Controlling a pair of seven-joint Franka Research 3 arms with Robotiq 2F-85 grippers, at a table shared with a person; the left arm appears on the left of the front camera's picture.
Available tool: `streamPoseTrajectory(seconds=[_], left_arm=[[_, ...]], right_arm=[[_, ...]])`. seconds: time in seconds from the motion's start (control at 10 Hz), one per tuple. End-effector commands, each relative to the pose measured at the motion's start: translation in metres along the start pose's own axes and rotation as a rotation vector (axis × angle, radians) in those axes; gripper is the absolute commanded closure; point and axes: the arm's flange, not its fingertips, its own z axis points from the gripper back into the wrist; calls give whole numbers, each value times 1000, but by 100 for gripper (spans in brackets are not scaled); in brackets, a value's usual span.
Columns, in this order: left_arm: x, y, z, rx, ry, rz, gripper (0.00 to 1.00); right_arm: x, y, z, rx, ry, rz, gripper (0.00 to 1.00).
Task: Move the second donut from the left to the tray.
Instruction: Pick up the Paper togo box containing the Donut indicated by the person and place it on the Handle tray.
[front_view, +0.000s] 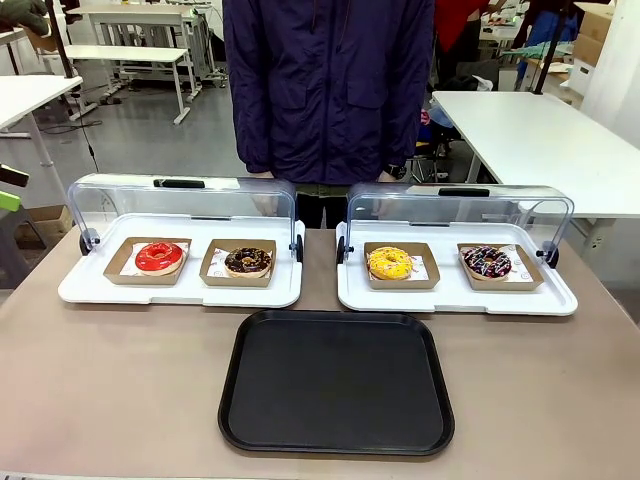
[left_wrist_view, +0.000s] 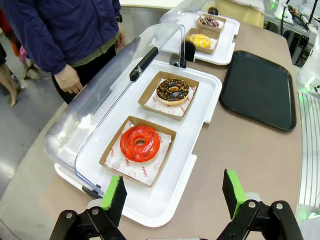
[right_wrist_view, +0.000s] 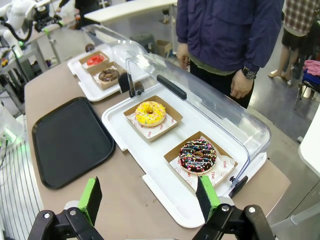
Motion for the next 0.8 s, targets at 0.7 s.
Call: streamPoseTrajectory(seconds=[0.7], left_arm=[[0,0,0,-3,-16,-4,0]], right_arm=[[3,-4,-1,0,-27,29,0]])
